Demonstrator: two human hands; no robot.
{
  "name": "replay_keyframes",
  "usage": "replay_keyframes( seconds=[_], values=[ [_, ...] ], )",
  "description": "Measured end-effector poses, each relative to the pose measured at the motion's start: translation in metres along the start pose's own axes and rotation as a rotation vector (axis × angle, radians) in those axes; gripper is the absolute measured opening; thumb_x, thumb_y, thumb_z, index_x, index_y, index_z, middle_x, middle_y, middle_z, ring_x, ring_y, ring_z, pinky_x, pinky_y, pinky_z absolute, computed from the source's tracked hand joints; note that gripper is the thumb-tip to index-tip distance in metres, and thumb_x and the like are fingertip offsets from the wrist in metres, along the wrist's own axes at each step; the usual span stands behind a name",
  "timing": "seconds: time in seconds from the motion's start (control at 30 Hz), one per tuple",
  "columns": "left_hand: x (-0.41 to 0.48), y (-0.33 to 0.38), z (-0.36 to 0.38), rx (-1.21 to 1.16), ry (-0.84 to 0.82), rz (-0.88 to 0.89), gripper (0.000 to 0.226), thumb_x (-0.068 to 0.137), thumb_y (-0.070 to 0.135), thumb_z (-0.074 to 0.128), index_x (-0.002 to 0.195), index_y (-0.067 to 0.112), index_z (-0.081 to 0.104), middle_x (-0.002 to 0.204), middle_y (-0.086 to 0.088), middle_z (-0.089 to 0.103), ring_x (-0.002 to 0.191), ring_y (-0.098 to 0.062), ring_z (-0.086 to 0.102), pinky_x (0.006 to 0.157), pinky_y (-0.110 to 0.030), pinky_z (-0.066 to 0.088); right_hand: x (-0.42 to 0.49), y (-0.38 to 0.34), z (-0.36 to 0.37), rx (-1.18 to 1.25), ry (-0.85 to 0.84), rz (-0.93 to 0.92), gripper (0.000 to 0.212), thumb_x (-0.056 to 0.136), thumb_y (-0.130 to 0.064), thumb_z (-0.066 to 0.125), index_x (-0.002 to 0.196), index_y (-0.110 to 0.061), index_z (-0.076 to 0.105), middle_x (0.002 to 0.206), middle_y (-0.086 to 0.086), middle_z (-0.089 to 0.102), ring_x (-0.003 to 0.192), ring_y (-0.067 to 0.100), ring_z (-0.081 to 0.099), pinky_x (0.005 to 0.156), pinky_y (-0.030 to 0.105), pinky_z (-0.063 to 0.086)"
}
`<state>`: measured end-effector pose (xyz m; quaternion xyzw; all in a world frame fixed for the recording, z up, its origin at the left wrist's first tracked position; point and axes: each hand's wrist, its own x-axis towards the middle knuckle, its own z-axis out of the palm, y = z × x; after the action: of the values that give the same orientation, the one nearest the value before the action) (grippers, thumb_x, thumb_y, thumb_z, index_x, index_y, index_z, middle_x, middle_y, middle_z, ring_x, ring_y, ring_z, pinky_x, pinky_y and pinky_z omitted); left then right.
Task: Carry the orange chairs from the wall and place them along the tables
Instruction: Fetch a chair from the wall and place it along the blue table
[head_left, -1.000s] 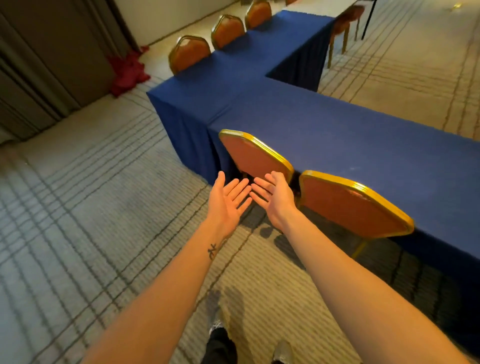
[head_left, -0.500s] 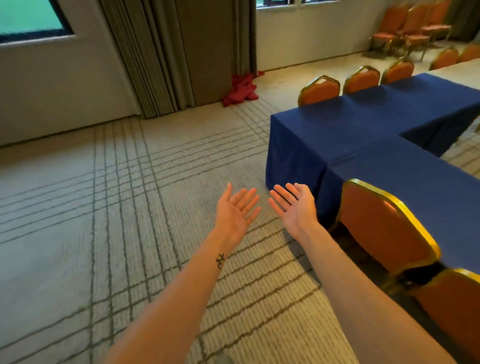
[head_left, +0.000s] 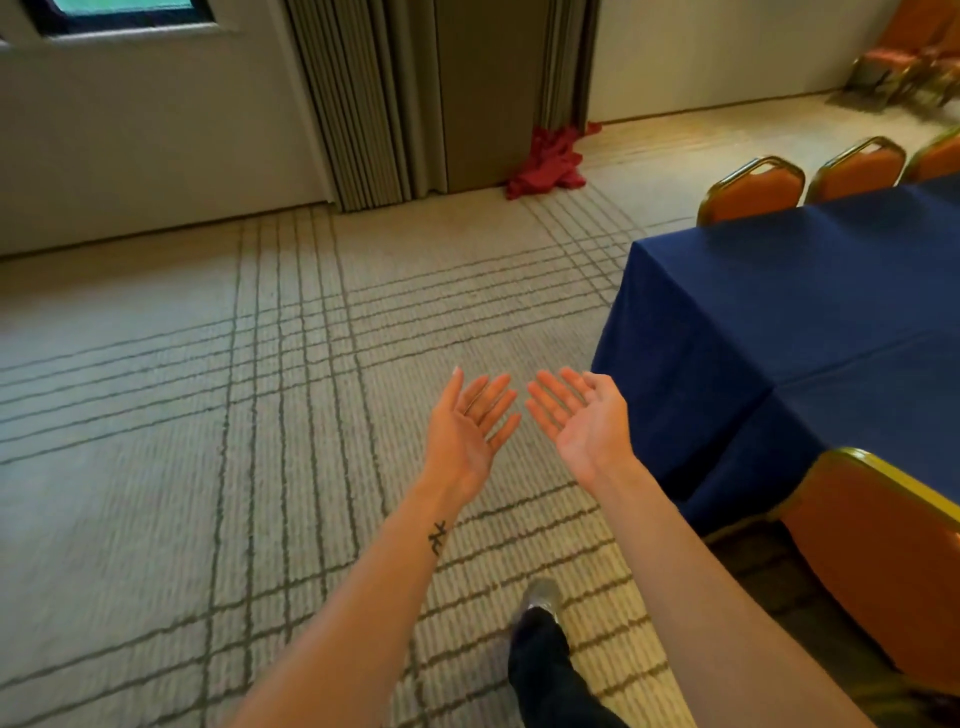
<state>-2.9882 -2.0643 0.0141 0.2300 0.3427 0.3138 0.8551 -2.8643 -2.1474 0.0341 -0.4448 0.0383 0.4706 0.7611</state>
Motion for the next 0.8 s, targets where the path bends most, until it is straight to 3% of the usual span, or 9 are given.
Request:
replay_keyframes(
  seconds=[0.4, 0.8],
  values=[
    [0.229, 0.106, 0.075, -0.057, 0.024, 0.123, 0.056, 0.101, 0.049, 0.052, 0.138, 0.006, 0.054, 0.131, -0.013, 0.068, 0.125, -0.029, 0.063, 0.113, -0.051, 0.043, 0.24, -0.076, 0.106, 0.017, -0.095, 0.047, 0.037, 0.105, -0.028, 0.043, 0.133, -0.006, 0.054, 0.129, 0.018, 0.065, 0.116, 0.033, 0.067, 0.103, 0.046, 0.052],
    [0.438, 0.201, 0.099, -0.071, 0.018, 0.101, 0.06, 0.101, 0.05, 0.051, 0.142, 0.006, 0.052, 0.132, -0.013, 0.067, 0.125, -0.03, 0.063, 0.112, -0.05, 0.044, 0.447, -0.108, 0.217, -0.006, -0.087, 0.08, 0.039, 0.102, -0.027, 0.047, 0.133, -0.005, 0.055, 0.128, 0.019, 0.067, 0.114, 0.034, 0.068, 0.104, 0.046, 0.05]
  ],
)
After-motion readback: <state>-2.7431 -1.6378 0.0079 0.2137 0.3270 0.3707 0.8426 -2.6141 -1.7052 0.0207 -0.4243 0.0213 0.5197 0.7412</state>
